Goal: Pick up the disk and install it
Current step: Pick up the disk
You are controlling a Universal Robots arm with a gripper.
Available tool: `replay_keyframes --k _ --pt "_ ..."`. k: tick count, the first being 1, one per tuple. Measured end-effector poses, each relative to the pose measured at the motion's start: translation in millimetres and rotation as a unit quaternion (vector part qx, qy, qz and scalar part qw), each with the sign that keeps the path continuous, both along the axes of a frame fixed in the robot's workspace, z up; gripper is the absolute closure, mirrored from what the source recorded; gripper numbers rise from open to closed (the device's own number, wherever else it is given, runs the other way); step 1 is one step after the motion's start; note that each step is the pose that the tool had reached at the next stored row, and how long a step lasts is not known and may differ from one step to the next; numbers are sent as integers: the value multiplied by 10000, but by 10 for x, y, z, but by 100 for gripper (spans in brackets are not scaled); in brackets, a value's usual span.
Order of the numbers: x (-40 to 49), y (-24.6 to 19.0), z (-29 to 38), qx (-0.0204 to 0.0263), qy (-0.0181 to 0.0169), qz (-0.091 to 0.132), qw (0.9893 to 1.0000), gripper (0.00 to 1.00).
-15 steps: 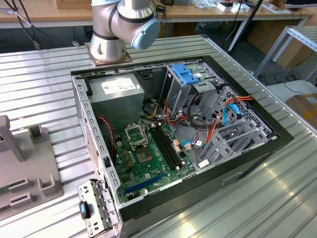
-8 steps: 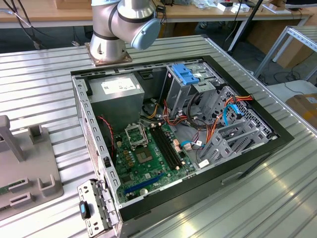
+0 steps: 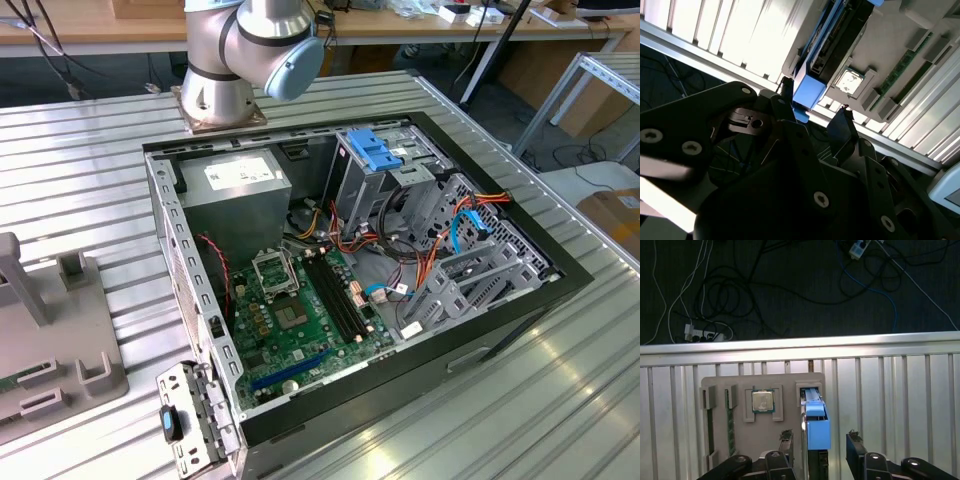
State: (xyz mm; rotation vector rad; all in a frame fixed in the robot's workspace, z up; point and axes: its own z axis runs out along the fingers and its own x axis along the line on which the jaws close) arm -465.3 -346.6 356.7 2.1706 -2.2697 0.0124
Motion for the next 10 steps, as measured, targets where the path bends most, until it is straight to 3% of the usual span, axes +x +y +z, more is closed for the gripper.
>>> replay_keyframes --k 10 --pt "0 0 -31 1 -1 0 10000 46"
